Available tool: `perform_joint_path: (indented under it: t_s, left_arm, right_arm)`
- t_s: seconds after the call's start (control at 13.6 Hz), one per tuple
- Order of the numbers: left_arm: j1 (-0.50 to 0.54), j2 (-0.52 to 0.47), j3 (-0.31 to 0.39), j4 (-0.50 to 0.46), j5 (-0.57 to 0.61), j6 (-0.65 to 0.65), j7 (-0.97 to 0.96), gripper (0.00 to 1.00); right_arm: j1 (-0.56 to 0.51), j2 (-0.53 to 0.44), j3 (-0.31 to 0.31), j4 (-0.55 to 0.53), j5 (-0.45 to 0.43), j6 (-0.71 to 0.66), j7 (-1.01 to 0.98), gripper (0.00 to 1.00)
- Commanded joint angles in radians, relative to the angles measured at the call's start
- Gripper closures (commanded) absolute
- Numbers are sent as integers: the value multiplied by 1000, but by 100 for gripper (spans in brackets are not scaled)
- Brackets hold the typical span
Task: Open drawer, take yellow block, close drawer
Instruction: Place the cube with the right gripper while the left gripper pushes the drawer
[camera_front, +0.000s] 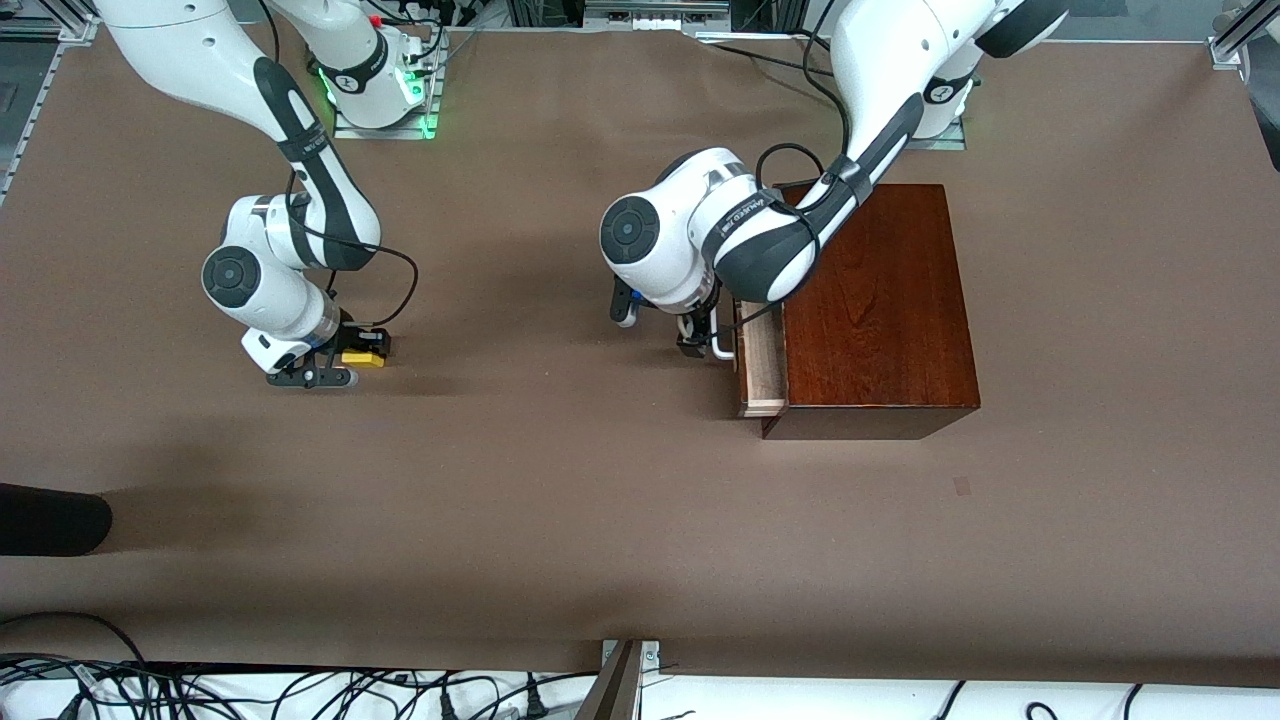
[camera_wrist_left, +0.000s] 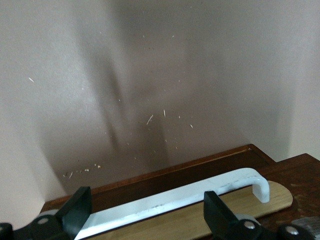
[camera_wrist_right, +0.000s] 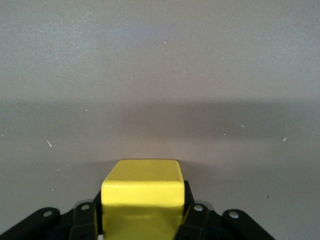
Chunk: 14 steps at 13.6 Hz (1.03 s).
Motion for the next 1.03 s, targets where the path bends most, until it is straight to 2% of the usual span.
perform_joint_path:
  t_s: [0.0, 0.07, 0.22, 0.44, 0.59, 0.73, 0.95]
  left_arm:
    - [51, -40, 35, -39, 51, -107, 14, 0]
    - [56, -43, 38, -39, 51, -128, 14, 0]
    - [68, -51, 38, -39, 51, -150, 14, 0]
    - [73, -54, 36, -36, 51, -158, 13, 0]
    - [75, -58, 27, -17, 27, -152, 4, 0]
    - [70, -83, 20, 17, -63, -146, -7, 0]
    - [73, -156, 18, 54, -154, -132, -136, 0]
  right_arm:
    - [8, 27, -5, -4, 9, 41, -12, 72]
    - [8, 14, -5, -3, 8, 41, -13, 1]
    - [8, -44, -5, 3, 8, 37, -24, 0]
    - [8, -155, -3, 70, 3, -144, -26, 0]
    - [8, -204, -2, 162, 3, -288, -27, 0]
    - [8, -218, -2, 307, 2, -458, -27, 0]
    - [8, -238, -2, 472, -18, -639, -58, 0]
